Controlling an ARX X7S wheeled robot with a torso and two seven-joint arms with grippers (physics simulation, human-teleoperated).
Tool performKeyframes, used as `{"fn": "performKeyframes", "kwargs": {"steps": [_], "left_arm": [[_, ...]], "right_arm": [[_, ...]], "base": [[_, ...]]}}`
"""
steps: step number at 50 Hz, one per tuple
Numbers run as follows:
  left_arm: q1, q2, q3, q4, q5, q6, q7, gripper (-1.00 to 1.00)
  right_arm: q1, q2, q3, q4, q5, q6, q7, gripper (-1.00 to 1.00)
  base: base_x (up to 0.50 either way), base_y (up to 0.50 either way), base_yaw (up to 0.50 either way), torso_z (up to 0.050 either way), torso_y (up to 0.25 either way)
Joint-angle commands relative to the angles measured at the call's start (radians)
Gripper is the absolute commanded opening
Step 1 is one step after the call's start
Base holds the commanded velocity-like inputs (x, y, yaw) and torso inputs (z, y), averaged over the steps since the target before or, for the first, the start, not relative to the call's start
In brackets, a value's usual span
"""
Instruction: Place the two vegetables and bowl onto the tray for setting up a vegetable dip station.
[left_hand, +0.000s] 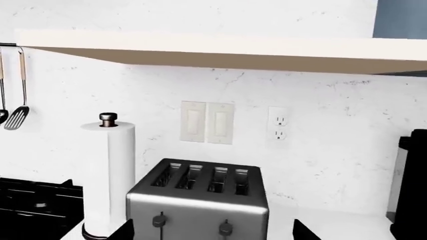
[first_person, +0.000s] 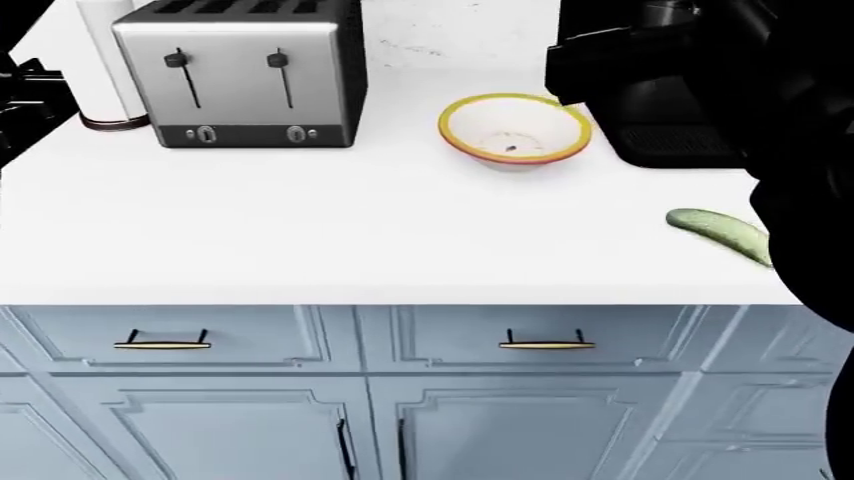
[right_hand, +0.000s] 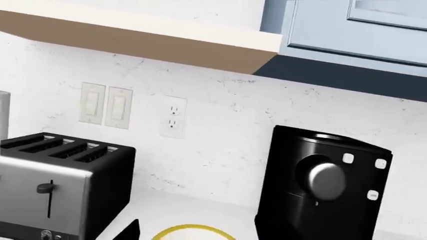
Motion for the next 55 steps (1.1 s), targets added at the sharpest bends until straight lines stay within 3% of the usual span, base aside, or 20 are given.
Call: {"fn": "performKeyframes", "kwargs": {"steps": [1,32,36,38,55], "left_arm": [[0.009,-0.001,0.001,-0.005,-0.003,0.010,0.000,1.00],[0.008,-0.009,0.008,-0.016,0.005,0.022,0.005,1.00],[0.008,-0.008,0.009,-0.015,0.005,0.022,0.006,1.00],[0.006,-0.009,0.009,-0.014,0.002,0.022,0.004,1.00],[0.009,-0.010,0.014,-0.009,0.000,0.027,0.005,1.00]], "right_arm": [[0.006,0.008,-0.011,0.001,0.009,-0.013,0.003,1.00],[0.003,0.025,-0.038,0.003,-0.009,-0.046,-0.019,1.00],[0.032,0.032,-0.086,0.023,-0.011,-0.007,0.003,1.00],[0.013,0.024,-0.044,-0.007,-0.017,-0.053,-0.030,1.00],[0.019,0.034,-0.049,-0.006,-0.006,-0.070,-0.024,1.00]], "base": [[0.00,-0.50,0.00,0.000,0.000],[0.00,-0.50,0.00,0.000,0.000],[0.00,0.00,0.00,0.000,0.000],[0.01,0.00,0.00,0.000,0.000],[0.50,0.00,0.00,0.000,0.000]]}}
